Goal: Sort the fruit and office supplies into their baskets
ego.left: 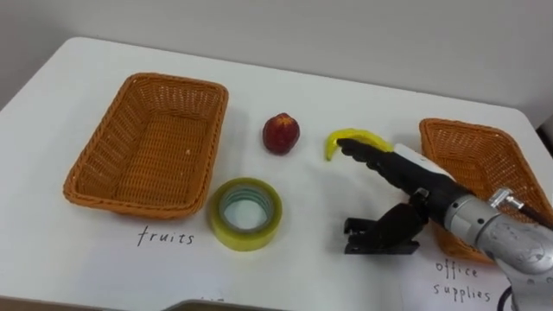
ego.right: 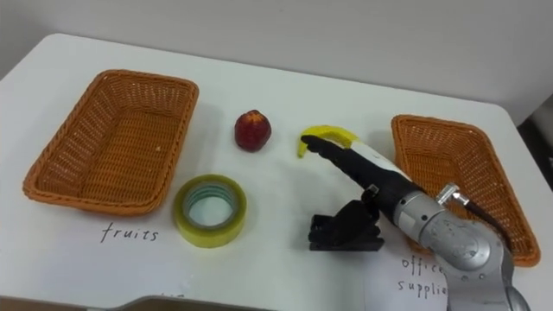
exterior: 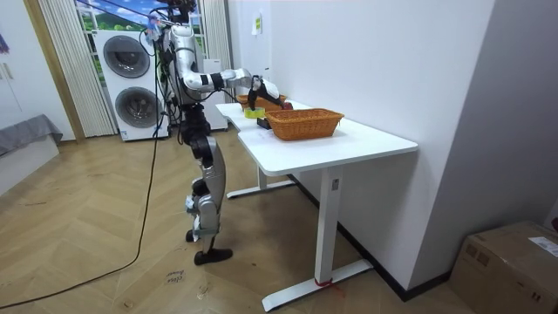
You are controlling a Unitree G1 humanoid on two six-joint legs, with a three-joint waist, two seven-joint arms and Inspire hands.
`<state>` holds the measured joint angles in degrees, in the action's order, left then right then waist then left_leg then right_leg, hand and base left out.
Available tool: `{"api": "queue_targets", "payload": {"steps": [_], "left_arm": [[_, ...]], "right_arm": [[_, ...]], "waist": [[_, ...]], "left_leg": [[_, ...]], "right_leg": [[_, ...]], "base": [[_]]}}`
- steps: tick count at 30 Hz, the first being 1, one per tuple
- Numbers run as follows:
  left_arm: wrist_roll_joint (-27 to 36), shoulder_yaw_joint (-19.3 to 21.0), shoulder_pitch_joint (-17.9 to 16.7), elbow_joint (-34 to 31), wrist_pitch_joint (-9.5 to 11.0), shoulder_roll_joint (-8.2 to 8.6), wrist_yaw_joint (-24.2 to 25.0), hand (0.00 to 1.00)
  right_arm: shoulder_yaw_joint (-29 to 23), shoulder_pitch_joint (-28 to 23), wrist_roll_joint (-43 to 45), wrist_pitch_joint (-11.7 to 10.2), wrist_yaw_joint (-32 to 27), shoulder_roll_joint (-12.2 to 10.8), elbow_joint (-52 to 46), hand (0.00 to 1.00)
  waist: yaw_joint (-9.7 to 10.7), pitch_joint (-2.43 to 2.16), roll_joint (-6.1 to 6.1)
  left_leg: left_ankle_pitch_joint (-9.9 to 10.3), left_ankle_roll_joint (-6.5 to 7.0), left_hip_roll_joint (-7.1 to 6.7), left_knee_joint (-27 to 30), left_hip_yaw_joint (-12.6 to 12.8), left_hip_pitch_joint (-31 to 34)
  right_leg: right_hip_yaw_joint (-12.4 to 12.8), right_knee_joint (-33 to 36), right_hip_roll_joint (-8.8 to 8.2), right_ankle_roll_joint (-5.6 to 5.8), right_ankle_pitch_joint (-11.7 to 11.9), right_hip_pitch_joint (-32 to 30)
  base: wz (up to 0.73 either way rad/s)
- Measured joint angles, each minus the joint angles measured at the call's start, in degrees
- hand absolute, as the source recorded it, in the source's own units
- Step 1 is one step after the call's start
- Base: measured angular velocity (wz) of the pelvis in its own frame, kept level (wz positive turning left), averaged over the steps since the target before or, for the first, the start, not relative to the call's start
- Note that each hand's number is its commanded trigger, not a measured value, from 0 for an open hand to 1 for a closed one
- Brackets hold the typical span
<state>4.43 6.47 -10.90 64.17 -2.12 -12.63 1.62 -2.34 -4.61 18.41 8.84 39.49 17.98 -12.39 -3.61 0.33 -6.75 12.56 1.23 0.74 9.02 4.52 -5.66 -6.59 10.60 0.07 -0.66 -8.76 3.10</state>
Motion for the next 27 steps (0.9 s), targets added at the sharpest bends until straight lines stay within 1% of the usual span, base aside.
{"api": "queue_targets", "payload": {"steps": [4,9,13,20,23,27], "left_arm": [[-0.01,0.05,-0.14,-0.02,-0.04,-0.05,-0.05,0.00],[-0.01,0.05,0.01,-0.05,-0.04,-0.07,-0.13,0.00],[-0.01,0.06,0.02,-0.06,-0.04,-0.05,-0.22,0.00],[-0.01,0.04,0.07,-0.07,-0.04,0.05,-1.05,0.00],[-0.01,0.02,0.14,-0.10,-0.05,0.20,-1.54,0.00],[-0.02,0.02,0.11,-0.24,-0.27,0.35,-2.49,0.00]], "right_arm": [[0.00,0.10,0.00,0.12,1.34,0.02,0.01,0.00],[0.00,0.12,-0.01,0.18,2.31,0.02,0.03,0.00],[-0.01,0.12,0.02,1.22,3.60,0.21,0.04,0.00],[0.00,0.12,0.16,1.35,5.75,0.39,0.04,0.00],[0.02,0.12,0.25,1.93,6.15,0.49,0.14,0.00],[0.58,0.12,2.53,2.69,6.20,0.58,0.87,0.00]], "waist": [[-0.21,0.13,-0.23],[-0.27,0.14,-0.25],[-0.27,0.14,-0.26],[-0.70,0.13,-0.28],[-0.96,0.12,-0.29],[-1.15,0.12,-0.31]], "left_leg": [[0.00,0.00,-0.02,0.05,0.01,0.05],[0.00,0.00,-0.01,0.05,0.02,0.05],[0.00,0.00,-0.02,0.06,0.02,0.06],[0.00,0.00,-0.04,0.11,0.02,0.06],[0.00,0.00,-0.05,0.14,0.00,0.06],[0.00,0.00,-0.06,0.15,-0.03,0.09]], "right_leg": [[-0.03,0.00,-0.02,0.00,0.00,-0.02],[-0.05,0.00,-0.02,0.00,0.00,-0.02],[-0.04,-0.01,-0.02,0.00,0.00,-0.01],[0.07,-0.03,-0.01,-0.01,0.01,0.00],[0.12,-0.03,0.00,-0.01,0.01,0.00],[0.15,-0.04,0.00,-0.01,0.01,-0.02]], "base": [[0.00],[0.00],[0.00],[0.00],[0.00],[0.00]]}}
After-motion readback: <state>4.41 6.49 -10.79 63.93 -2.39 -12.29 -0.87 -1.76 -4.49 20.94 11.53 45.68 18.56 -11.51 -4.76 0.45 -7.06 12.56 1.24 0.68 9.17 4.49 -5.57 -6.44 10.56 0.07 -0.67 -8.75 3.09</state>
